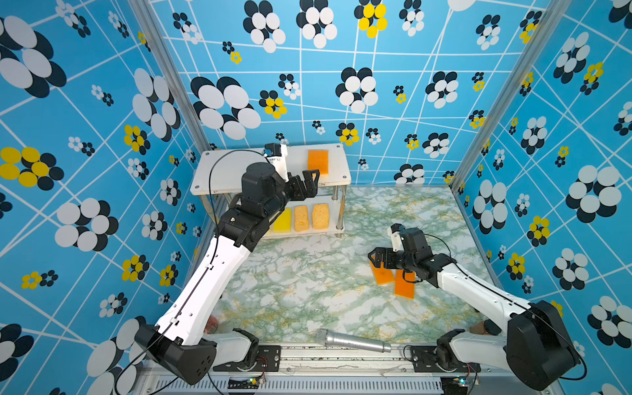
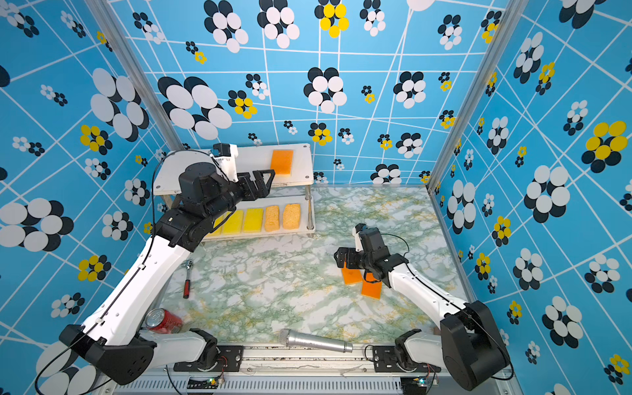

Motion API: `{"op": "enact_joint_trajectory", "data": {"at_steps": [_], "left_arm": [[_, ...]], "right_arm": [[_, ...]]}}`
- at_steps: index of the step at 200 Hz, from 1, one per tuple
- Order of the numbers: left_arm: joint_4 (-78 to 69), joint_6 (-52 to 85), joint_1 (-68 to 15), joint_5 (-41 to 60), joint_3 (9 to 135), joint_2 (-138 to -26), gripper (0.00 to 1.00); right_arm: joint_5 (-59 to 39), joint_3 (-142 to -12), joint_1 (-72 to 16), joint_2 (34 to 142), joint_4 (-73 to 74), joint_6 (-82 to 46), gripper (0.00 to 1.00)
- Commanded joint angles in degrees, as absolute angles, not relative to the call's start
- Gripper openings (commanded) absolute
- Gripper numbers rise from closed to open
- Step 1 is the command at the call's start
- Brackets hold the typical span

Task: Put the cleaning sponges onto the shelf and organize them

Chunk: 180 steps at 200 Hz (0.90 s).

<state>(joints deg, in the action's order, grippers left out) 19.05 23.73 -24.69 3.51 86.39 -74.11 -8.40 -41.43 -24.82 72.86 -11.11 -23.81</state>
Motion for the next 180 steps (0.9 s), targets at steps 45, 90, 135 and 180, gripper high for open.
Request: {"op": "enact_joint_trajectory", "data": {"at_steps": [45,90,135,180], "left_arm": [[16.7,21.3,-31.0,7.8,71.9,-70.2,0.99],[20.7,21.2,-33.3,9.1,66.4,-69.9,0.99],[21.2,22.5,-33.7,9.2,61.1,-67.8,0.99],[21.9,22.3,-34.7,10.5,58.9,-68.0,0.99]], "right_arm": [[-6.4,-41.4,-24.5,77.4,-14.6,-25.3,0.99],[-8.7,-40.7,-24.5,80.6,-14.2,-26.0,0.99],[-12.9,-40.6,-24.8,84.0,-12.5,-27.0,0.99],[-20.4,-39.8,-26.0,86.7,-6.8,-28.2,0.99]]}}
